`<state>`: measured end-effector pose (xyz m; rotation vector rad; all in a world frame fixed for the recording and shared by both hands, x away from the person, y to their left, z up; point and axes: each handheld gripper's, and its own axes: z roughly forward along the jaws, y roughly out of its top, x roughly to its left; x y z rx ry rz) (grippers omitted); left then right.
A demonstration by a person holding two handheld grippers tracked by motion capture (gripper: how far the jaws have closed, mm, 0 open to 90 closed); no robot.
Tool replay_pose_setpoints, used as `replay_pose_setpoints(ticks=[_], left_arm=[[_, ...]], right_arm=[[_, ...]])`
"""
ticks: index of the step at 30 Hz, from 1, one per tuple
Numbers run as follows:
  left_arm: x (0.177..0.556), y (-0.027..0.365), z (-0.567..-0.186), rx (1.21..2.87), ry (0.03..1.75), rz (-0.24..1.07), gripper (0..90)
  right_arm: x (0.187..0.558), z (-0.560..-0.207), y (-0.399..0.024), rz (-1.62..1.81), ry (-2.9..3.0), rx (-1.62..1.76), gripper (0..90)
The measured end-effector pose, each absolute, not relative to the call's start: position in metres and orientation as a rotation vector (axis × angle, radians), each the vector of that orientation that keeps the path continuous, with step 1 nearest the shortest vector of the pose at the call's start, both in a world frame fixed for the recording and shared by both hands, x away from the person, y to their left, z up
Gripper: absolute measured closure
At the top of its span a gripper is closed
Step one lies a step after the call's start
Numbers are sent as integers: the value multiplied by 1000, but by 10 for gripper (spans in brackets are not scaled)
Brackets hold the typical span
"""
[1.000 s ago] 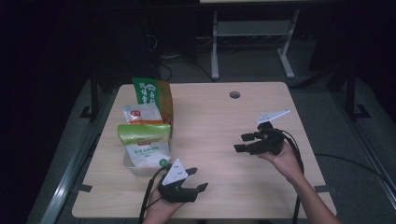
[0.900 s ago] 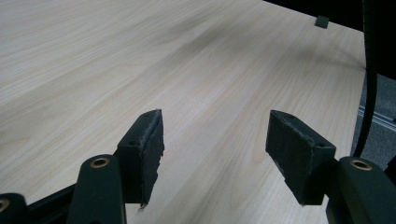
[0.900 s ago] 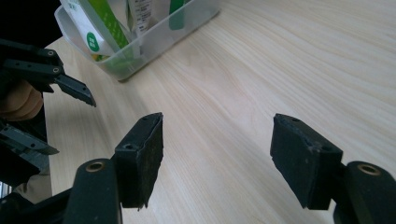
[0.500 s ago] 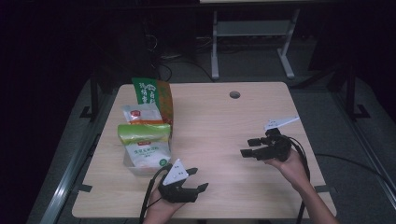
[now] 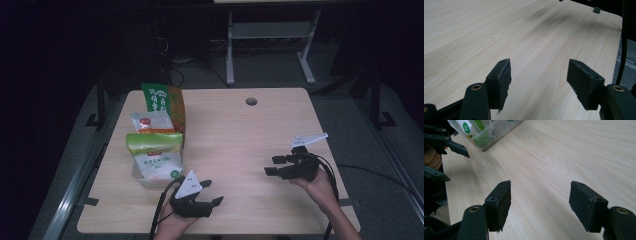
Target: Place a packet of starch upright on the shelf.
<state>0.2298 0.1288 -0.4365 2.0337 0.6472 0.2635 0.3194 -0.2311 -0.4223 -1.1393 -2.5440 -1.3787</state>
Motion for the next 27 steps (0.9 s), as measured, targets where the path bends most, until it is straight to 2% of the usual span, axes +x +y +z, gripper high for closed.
replay_pose_setpoints(ticks=[27], left_arm=[[230,128,-439,2030,656,255,329]], right_arm=[[290,-443,-249,-1374,-2511,-1180,328]])
